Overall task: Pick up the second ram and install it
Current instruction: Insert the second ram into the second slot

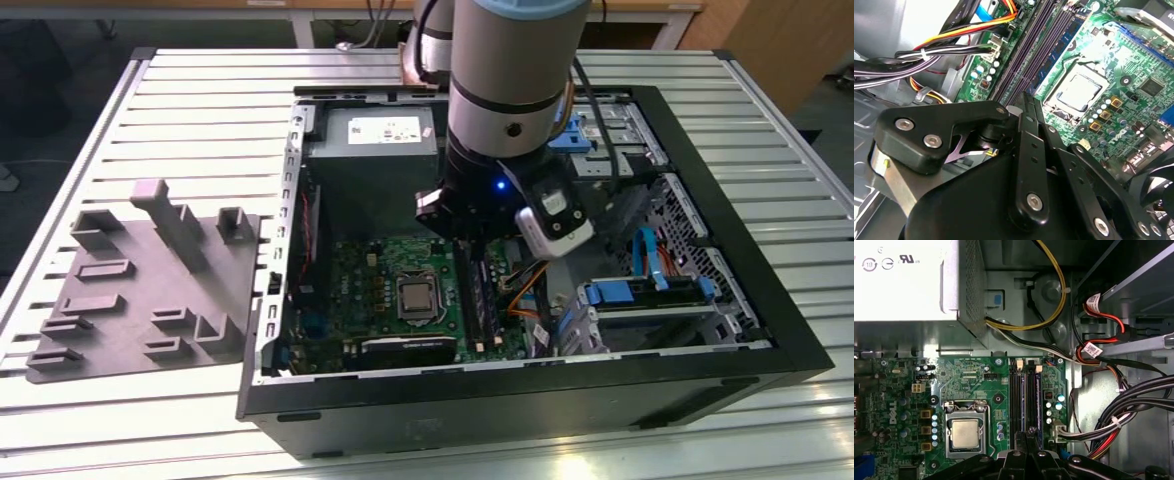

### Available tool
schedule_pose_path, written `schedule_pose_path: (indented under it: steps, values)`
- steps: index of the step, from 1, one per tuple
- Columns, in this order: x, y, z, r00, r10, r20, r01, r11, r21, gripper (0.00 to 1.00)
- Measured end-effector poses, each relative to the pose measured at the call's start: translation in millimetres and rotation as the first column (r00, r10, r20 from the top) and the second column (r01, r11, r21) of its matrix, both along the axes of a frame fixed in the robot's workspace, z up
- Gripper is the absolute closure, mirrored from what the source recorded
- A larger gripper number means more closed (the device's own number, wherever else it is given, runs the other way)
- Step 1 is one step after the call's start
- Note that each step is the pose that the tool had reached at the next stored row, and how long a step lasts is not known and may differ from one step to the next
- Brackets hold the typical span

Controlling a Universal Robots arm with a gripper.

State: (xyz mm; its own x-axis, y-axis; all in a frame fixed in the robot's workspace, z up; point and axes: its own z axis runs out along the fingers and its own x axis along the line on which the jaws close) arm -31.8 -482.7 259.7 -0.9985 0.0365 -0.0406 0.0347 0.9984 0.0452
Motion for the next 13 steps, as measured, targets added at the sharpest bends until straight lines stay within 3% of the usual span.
schedule_pose_path:
  steps: [13]
  values:
    - [0.0, 0.0, -10.4, 1.0000, 0.000, 0.0000, 0.000, 1.0000, 0.0001, 0.89]
